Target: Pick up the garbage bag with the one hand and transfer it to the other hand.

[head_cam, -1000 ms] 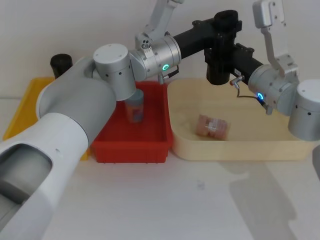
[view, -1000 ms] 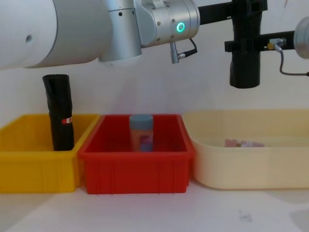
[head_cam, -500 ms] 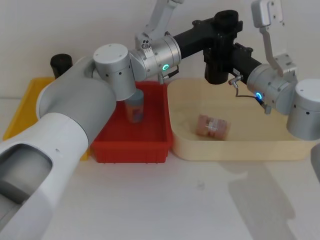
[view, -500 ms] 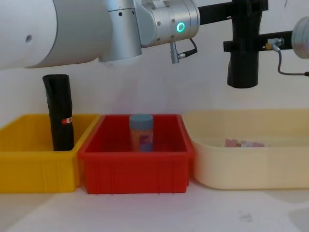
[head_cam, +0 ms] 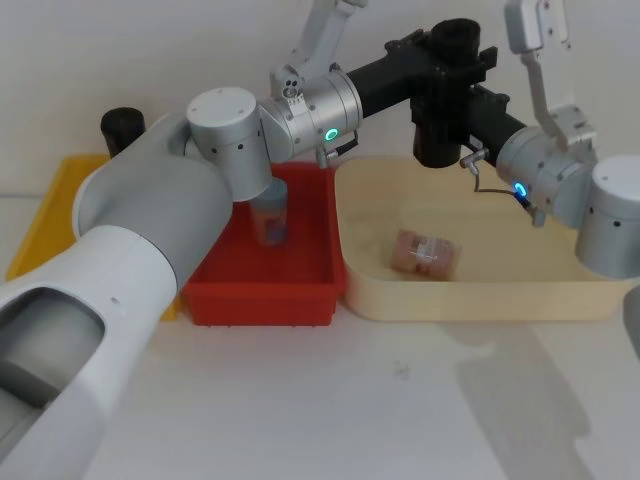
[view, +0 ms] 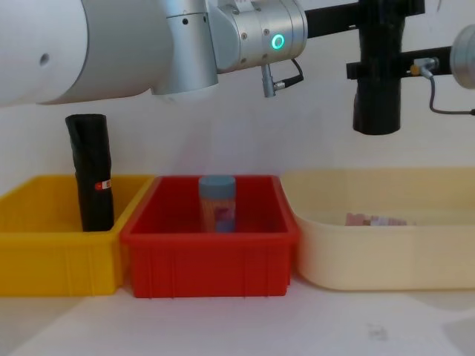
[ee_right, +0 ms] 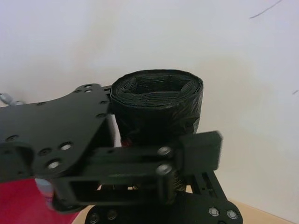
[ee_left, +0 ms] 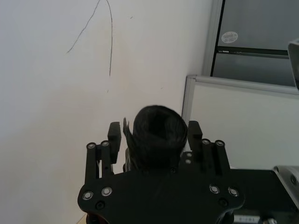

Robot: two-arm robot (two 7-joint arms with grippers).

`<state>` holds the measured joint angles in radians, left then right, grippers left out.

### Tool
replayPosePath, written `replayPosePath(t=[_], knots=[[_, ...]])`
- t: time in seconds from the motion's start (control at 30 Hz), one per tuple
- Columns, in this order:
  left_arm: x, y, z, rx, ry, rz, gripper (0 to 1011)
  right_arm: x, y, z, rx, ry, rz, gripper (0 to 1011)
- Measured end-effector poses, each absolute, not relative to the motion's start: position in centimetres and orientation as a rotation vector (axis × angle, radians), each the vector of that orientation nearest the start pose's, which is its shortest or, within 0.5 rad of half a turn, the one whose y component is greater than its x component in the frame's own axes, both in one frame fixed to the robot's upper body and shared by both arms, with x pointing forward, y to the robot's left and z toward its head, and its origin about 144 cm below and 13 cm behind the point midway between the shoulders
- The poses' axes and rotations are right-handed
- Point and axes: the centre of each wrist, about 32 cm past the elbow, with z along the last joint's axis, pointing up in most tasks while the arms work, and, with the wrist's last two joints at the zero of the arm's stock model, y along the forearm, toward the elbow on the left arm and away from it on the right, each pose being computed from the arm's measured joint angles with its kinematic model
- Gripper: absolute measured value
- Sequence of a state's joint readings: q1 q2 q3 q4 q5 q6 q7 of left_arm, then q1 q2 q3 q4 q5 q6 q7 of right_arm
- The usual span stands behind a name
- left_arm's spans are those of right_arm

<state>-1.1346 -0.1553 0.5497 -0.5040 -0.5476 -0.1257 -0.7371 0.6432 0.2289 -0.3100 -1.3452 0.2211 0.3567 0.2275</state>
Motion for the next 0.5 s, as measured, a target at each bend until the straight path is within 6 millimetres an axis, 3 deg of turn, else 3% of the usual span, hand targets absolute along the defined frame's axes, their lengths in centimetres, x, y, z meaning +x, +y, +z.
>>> replayPosePath(t=[0.23, 0.5], knots=[[68.9, 5.8, 132.9, -0.183, -0.056, 0.443, 999, 60.9, -22.5, 132.3, -0.146, -0.086, -1.183, 562], [68.9, 5.8, 132.9, -0.183, -0.056, 0.443, 1001, 61.8, -23.9, 133.3, -0.187, -0.038, -1.229, 562]])
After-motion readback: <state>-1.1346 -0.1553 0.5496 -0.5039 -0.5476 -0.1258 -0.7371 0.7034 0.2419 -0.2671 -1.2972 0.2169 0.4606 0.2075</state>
